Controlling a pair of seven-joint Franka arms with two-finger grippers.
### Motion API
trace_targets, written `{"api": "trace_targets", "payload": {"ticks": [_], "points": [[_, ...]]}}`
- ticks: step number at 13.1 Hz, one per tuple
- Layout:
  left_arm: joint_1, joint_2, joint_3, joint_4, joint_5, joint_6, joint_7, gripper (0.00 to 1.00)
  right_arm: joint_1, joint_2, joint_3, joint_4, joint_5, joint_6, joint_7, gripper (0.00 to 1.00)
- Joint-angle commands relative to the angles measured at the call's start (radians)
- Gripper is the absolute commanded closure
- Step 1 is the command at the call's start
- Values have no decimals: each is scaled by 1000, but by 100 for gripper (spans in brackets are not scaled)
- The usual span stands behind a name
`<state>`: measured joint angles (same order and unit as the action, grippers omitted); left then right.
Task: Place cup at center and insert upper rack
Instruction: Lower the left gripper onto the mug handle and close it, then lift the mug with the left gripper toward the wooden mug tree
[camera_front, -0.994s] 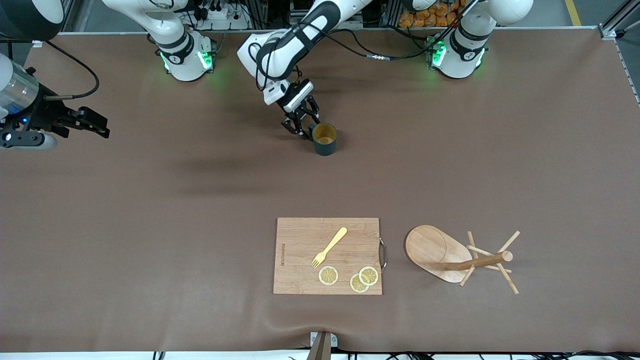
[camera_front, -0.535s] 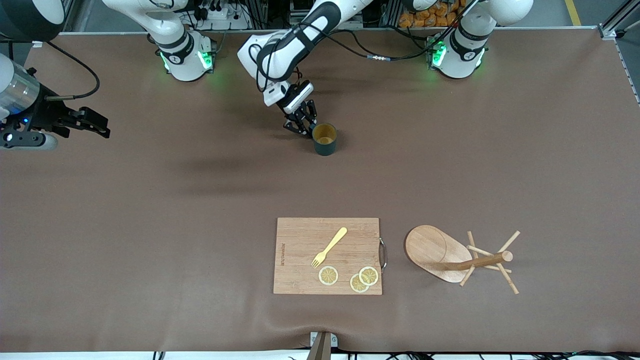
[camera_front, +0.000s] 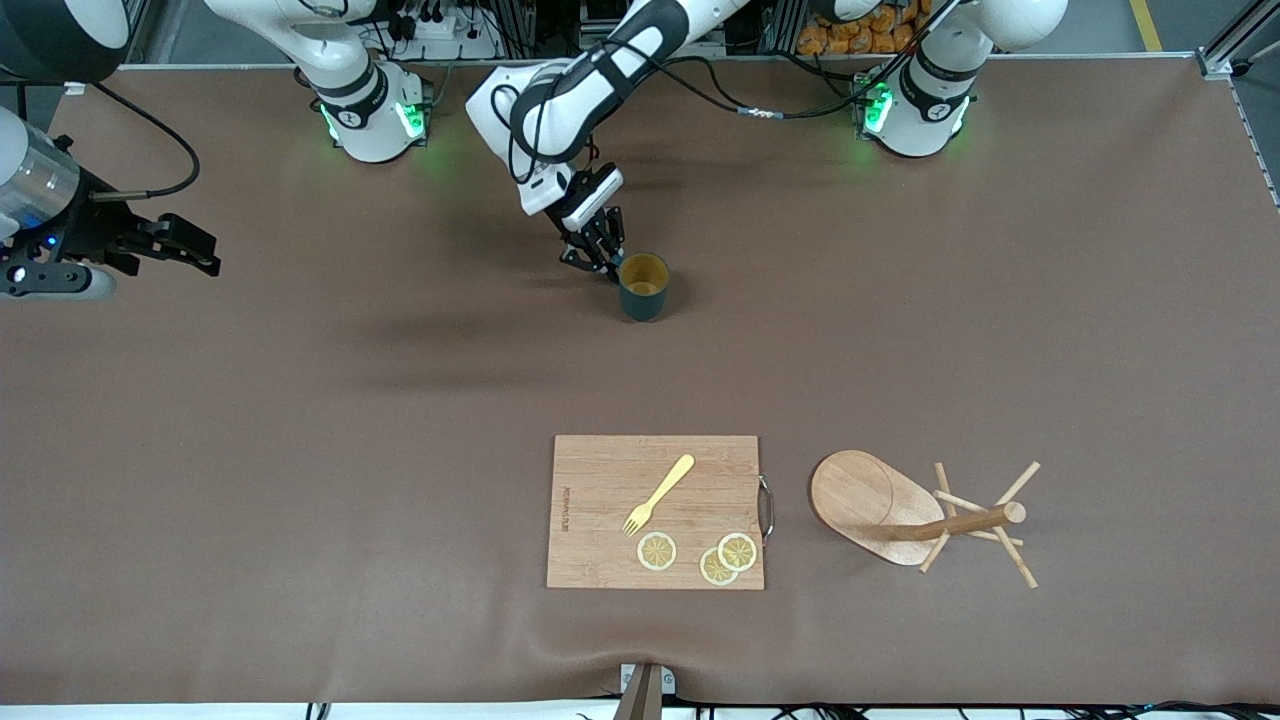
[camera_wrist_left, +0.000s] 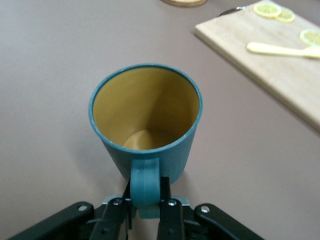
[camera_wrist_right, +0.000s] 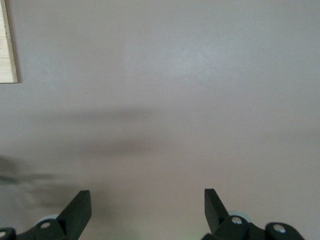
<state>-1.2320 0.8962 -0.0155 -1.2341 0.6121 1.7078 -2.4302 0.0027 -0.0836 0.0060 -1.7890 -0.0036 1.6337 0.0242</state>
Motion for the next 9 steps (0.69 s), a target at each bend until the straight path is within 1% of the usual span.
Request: {"api": "trace_targets", "payload": {"ticks": [1,4,6,7,9], "points": [[86,-115,-8,-22,-83,25,97,100,-21,-25,12,-18,8,6,-23,0],[213,-222,-5,-27,-223,74,195,100,-21,-22,12,-18,8,14,-24,0],[300,-290,-3,-27,-354,85,313,100,-21,-24,12,-18,10,12,-24,0],[343,-318,-3,-27,-397,87,363,100,-24,-24,12,-20,10,12,-23,0],[434,-358,-3,-28,-513,87,506,100,-27,-24,12,-20,10,12,-24,0]]}}
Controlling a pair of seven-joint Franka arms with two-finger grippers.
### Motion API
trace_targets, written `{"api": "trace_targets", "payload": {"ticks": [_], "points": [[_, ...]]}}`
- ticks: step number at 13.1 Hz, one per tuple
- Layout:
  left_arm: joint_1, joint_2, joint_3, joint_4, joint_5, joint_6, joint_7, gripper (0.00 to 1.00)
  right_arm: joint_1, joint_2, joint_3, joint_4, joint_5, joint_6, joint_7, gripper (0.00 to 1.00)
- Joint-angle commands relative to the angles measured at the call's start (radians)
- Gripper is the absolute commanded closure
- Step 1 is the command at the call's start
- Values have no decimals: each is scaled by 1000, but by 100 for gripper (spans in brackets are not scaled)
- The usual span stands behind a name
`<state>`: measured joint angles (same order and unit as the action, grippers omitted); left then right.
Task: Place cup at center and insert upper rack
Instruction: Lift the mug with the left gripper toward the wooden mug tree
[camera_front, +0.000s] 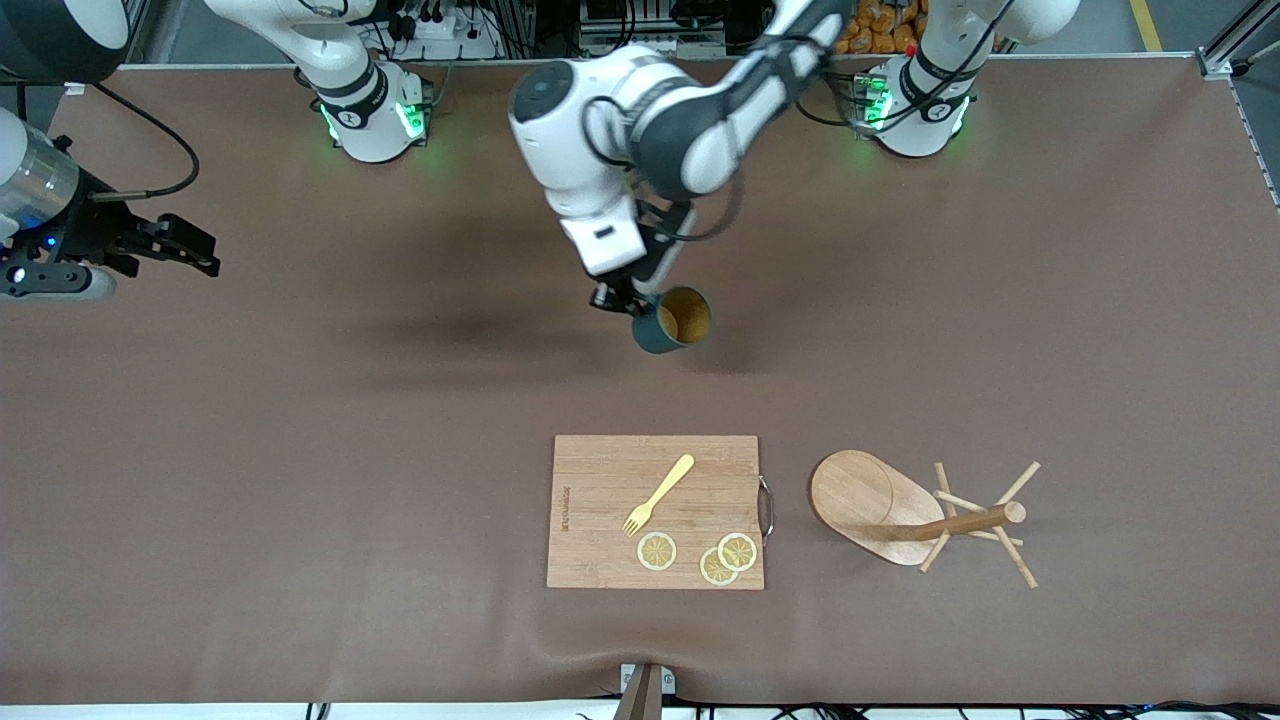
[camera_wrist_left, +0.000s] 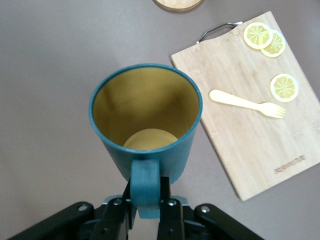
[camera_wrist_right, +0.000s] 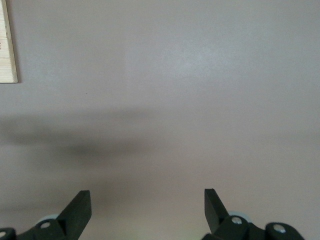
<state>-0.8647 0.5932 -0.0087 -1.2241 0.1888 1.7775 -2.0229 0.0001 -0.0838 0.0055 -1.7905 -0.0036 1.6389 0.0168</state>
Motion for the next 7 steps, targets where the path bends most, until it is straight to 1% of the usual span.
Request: {"api": "trace_targets", "payload": {"ticks": [1,3,7], "points": [[108,-70,-10,-37,-136,19,162,100,-25,-24,13,-18,10,6,-15,0],[183,-95,-10,-37,-236,19,284,100,-26,-27,13,-18,10,-1,-15,0],[395,-124,-10,-37,-535,17,502,100,-34,-27,13,-18,10,-2,-15,0]]}}
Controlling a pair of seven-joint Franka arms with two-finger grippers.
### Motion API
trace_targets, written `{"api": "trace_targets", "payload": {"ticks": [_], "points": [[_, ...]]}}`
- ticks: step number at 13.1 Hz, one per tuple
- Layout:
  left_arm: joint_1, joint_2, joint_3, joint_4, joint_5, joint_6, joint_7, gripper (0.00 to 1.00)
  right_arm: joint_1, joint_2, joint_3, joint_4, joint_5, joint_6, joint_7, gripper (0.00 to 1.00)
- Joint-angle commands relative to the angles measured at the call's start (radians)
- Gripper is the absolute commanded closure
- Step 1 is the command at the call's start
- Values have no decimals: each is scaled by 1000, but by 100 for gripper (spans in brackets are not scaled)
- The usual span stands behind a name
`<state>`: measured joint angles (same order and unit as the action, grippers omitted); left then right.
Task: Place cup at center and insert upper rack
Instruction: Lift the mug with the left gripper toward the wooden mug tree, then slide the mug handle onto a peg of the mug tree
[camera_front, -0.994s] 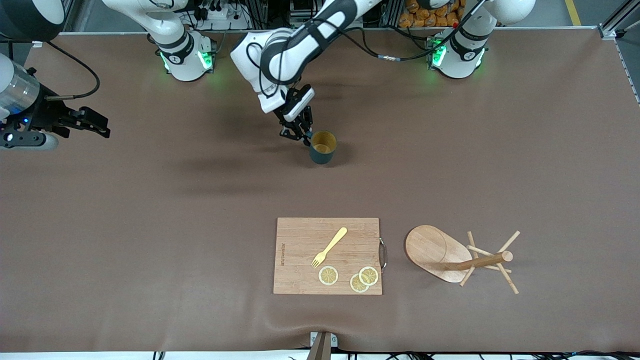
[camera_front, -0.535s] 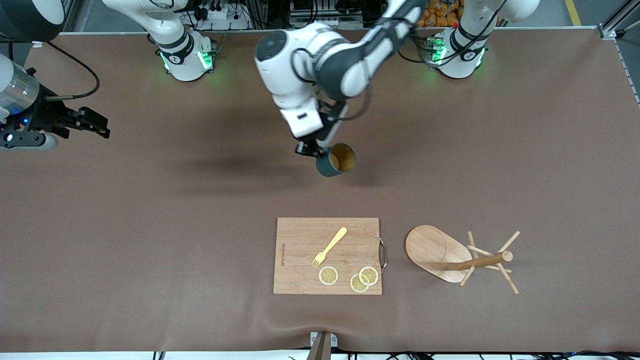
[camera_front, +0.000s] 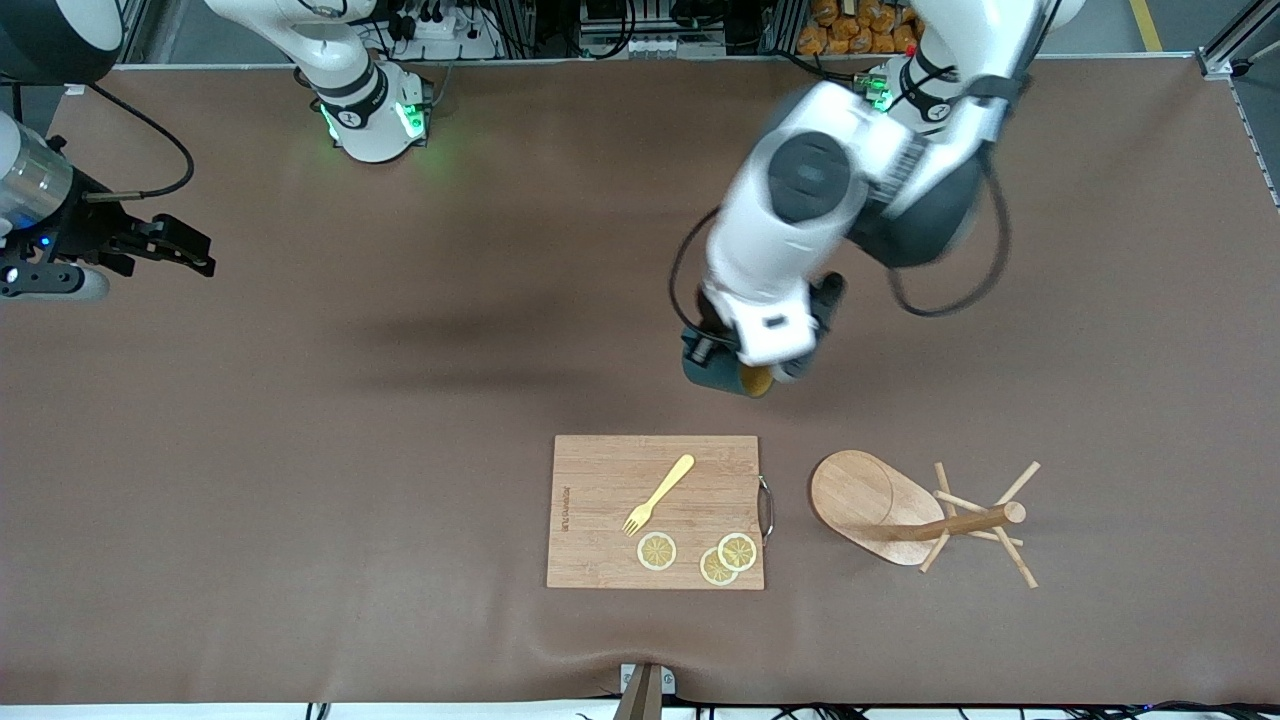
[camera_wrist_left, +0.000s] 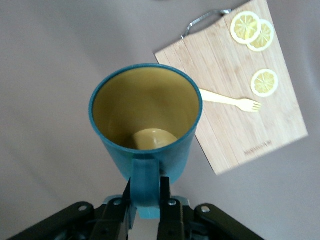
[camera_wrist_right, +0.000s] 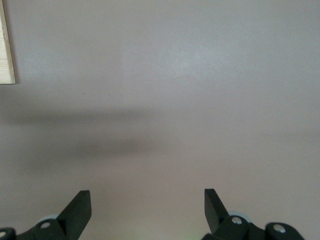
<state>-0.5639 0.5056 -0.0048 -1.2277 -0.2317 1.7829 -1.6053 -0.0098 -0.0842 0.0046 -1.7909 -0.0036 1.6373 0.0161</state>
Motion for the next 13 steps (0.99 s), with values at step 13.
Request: {"api": "trace_targets", "payload": {"ticks": [13], "points": [[539,34,-14,-50,-817,-29,439,100,-24,-28,14,-18,10,-2,-11,0]]}}
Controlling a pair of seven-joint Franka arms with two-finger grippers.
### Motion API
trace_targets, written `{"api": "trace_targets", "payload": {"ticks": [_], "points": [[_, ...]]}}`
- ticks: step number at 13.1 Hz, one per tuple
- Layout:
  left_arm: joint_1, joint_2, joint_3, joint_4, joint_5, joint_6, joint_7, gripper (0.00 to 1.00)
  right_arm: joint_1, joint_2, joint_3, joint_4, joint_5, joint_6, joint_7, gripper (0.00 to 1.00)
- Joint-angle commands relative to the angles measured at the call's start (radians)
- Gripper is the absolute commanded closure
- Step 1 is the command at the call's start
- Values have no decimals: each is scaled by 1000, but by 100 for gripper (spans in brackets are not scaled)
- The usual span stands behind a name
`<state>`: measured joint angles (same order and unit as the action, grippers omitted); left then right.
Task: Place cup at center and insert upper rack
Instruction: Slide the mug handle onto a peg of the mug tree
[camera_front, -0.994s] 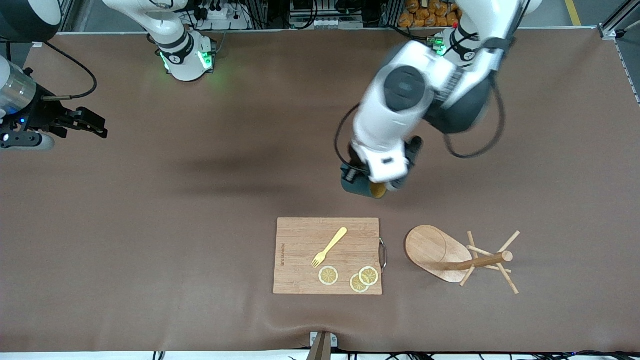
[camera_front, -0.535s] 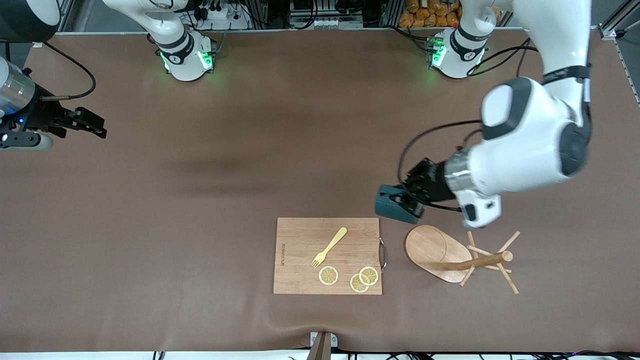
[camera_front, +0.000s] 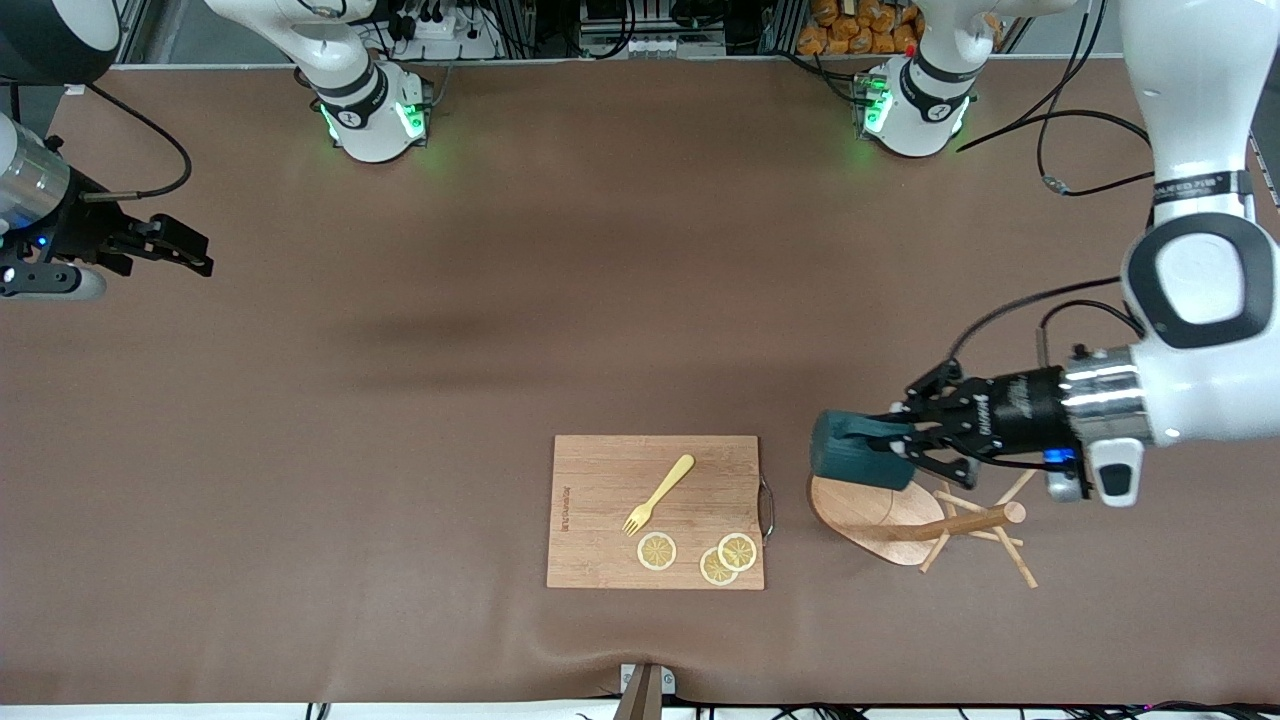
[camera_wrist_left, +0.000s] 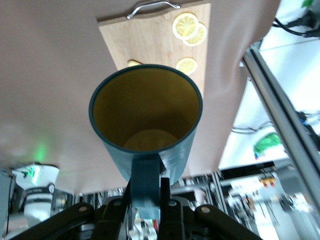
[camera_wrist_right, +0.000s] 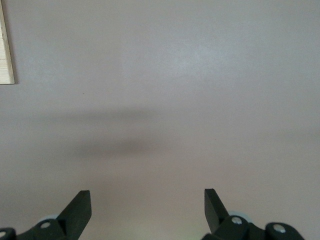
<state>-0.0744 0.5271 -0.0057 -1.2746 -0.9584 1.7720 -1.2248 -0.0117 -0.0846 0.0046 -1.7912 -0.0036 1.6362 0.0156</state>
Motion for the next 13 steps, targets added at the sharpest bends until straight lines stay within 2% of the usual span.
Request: {"api": "trace_targets", "payload": {"ticks": [1,9,13], "points": [[73,25,-13,-3,-147,-25,71,100,-22,-27,14,-17,10,-2,-11,0],[146,103,-13,-12,-330,-85,231,100,-21,-27,14,-17,10,-2,1,0],[166,122,-11,-14,-322,-95,263,100,-19,-27,15,-17,11,-2,3,0]]}}
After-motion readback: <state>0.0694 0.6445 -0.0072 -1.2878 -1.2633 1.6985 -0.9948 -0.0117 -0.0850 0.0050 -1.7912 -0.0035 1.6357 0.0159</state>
